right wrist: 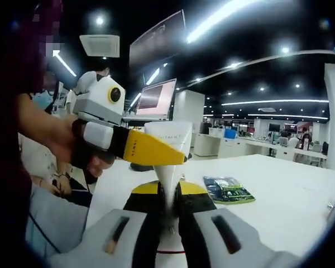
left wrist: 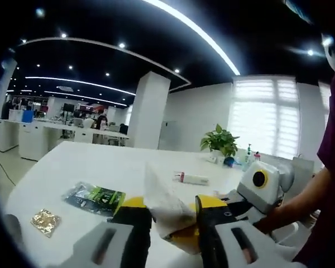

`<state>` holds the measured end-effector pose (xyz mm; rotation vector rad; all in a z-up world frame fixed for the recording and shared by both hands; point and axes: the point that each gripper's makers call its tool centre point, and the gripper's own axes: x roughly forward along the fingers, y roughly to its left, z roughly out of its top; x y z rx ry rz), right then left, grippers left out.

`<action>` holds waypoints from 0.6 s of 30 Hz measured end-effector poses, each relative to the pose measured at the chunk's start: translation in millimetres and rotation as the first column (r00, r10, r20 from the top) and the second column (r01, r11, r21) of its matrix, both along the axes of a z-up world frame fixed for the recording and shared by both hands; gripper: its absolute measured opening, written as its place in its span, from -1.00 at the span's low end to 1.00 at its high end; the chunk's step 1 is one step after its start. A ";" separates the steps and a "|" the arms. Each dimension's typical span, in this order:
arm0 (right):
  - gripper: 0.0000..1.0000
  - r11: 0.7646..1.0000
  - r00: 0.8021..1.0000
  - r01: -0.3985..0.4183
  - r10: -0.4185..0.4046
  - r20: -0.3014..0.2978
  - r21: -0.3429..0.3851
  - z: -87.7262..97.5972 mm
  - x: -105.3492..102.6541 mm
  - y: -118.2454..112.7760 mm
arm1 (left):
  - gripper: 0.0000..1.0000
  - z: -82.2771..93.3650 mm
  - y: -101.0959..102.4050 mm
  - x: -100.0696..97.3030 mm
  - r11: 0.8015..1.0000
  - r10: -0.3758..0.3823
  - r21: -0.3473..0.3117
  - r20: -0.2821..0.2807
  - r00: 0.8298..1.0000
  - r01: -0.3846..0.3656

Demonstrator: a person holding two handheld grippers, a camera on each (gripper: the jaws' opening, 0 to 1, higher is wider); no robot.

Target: Arrange the skincare products in the storage area until every visible bottle or jar stands upright without overlapping.

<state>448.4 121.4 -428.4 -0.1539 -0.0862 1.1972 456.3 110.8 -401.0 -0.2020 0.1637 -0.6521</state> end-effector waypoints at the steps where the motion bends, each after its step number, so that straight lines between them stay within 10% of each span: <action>1: -0.85 1.000 1.000 0.002 -0.002 -0.006 0.010 1.9 -0.2 0.3 | -0.42 1.4 1.3 1.8 1.000 0.009 0.017 0.010 1.000 -0.009; 18: -0.81 0.992 0.998 0.030 -0.024 -0.050 0.125 11.8 1.2 -2.9 | -0.36 14.4 -15.5 -2.1 0.994 -0.075 0.088 0.118 0.990 0.065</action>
